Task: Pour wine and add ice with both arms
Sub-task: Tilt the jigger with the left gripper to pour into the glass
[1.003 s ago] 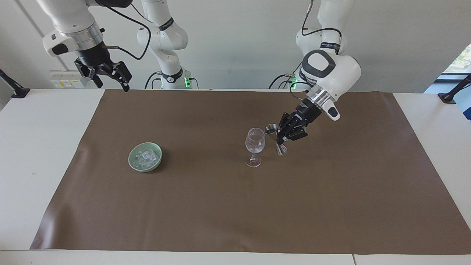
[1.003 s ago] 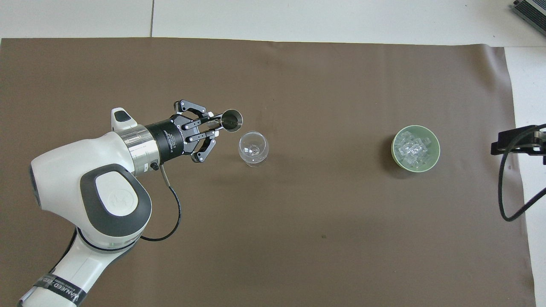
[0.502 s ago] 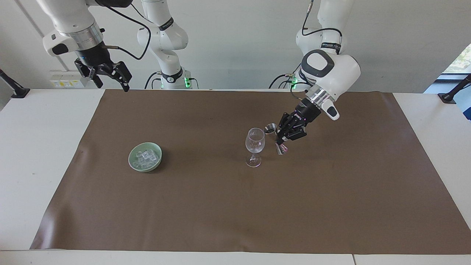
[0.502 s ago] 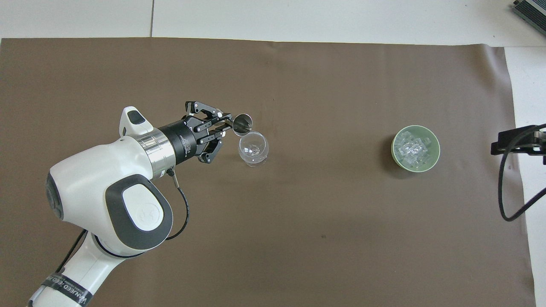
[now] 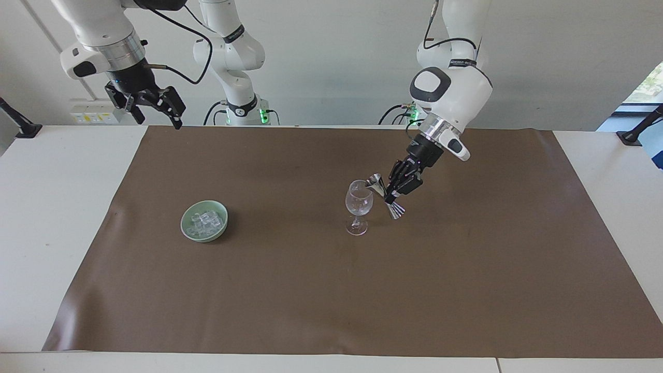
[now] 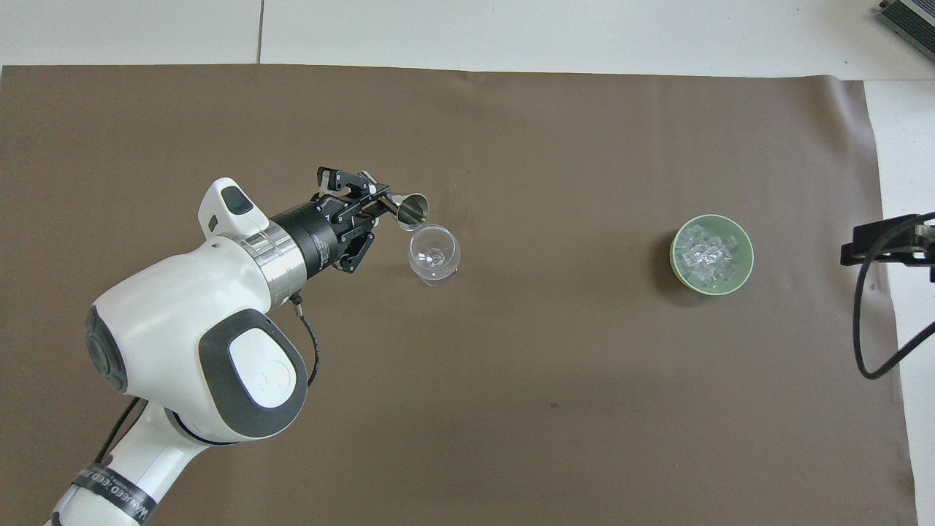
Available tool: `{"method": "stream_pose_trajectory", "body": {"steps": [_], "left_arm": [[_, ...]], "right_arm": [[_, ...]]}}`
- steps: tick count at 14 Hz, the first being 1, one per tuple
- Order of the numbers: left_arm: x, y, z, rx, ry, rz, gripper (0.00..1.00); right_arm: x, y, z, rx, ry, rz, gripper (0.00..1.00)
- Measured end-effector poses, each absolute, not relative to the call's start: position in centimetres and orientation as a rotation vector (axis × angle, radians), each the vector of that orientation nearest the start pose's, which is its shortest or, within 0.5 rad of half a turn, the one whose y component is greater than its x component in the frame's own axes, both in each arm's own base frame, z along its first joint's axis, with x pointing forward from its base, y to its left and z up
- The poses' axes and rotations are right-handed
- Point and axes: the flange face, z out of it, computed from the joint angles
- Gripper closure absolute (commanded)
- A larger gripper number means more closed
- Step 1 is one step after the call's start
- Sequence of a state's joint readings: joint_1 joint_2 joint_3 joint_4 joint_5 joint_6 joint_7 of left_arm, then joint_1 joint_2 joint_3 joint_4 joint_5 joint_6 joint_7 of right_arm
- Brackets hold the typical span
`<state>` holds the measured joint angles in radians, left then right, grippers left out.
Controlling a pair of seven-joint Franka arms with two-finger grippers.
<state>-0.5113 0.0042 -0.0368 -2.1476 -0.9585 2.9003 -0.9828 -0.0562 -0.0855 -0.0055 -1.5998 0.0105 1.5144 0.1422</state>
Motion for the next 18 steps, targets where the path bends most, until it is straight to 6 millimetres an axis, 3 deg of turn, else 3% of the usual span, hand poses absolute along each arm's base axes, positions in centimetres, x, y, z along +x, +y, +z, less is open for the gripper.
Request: {"method": "stream_pose_trajectory", "body": {"steps": [18], "left_arm": [[50.2, -26.8, 45.5, 2.027, 1.046, 0.47, 1.0]], "right_arm": [[52.1, -3.1, 65.2, -3.114, 0.318, 0.0, 0.0]]}}
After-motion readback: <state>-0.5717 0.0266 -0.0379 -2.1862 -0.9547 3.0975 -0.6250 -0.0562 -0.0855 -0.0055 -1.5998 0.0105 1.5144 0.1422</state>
